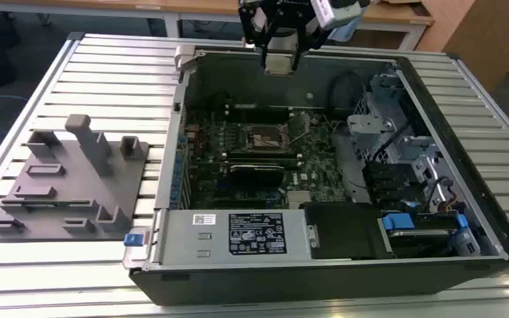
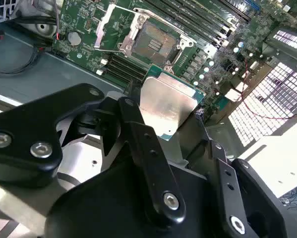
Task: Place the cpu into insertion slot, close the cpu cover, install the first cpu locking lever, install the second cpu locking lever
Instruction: 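Place the cpu into insertion slot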
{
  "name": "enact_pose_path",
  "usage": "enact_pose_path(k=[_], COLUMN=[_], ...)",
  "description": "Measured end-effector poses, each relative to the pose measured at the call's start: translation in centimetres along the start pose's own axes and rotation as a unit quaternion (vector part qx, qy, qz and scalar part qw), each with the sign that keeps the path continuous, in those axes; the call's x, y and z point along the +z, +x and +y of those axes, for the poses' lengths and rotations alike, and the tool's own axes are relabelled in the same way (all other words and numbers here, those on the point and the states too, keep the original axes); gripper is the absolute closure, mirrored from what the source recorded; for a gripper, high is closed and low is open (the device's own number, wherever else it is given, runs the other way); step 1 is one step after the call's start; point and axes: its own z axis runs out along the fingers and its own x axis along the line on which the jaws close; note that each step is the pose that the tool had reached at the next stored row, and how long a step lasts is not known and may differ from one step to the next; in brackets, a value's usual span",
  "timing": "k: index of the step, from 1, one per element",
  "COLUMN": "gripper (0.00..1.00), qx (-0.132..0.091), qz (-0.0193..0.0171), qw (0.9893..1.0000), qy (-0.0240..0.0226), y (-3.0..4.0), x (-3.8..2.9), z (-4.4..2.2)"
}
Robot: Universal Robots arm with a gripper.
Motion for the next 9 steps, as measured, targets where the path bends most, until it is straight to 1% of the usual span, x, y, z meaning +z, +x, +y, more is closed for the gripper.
enact_pose_path(k=[9], gripper=[0.46], qx=[0.0], qz=[0.0], qw=[1.0], qy=[0.0001], y=[0.0], x=[0.05], z=[0.0])
